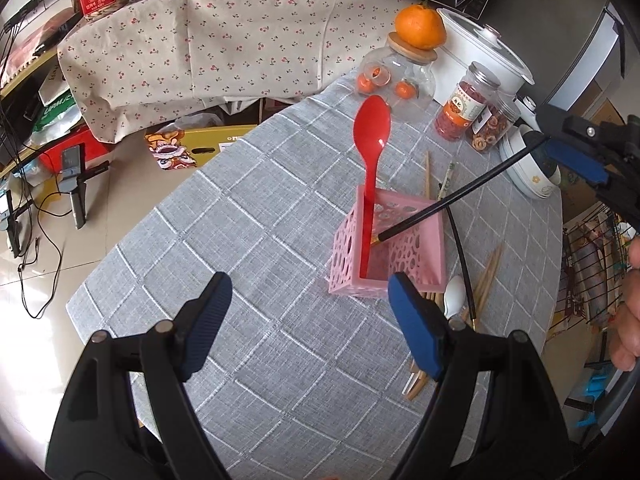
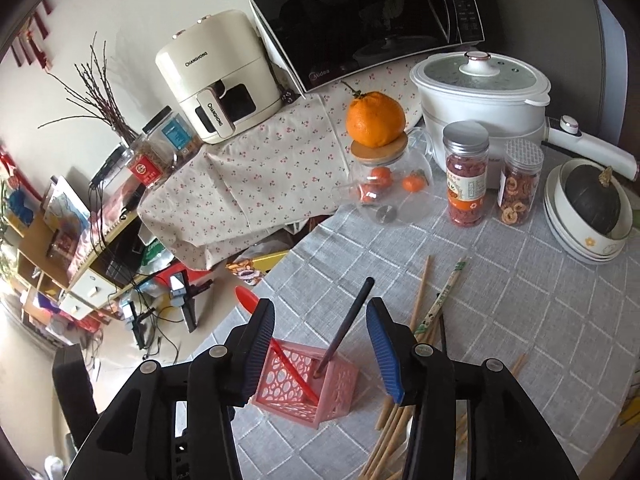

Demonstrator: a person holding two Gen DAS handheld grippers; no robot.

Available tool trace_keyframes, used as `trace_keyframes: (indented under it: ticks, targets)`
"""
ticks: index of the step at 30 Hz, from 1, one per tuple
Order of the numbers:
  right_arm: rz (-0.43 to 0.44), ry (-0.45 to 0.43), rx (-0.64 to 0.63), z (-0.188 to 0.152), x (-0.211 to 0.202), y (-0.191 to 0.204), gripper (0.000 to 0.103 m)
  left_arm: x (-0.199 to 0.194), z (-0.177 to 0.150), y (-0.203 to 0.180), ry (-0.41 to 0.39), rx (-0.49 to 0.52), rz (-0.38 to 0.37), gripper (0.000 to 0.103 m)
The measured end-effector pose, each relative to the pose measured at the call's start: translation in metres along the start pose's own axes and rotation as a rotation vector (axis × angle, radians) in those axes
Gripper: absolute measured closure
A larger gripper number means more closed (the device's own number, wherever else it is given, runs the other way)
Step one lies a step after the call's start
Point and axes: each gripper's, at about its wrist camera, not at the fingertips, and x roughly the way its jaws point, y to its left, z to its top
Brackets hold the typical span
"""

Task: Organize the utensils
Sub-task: 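Withdraw the right tool from the basket while the left tool moves to a black chopstick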

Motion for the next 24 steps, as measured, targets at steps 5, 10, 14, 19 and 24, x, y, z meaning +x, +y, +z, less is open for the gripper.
trace_keyframes:
  ticks: [5,10,14,19,24]
  targets:
    - [-0.017,-0.033,-0.024,0.000,-0.037,-0.012,0.044,-0.001,-0.005,-0.010,0.013,0.043,-0.043,0.022]
    - [-0.075,-0.013,-0.055,-0.014,-0.060,-0.030,0.037,0.005,-0.015,-0.024,0.053,0.091,-0.079,0.022]
    - [-0.127,0.035,-0.048,-0.032,-0.066,-0.056,0.035,0.011,-0.021,-0.037,0.086,0.113,-0.100,0.022]
    - [-0.211,0.117,-0.012,-0.057,-0.063,-0.096,0.035,0.016,-0.030,-0.060,0.119,0.168,-0.123,0.022]
    - [-0.283,0.198,0.020,-0.083,-0.062,-0.134,0.035,0.025,-0.043,-0.095,0.160,0.243,-0.163,0.022]
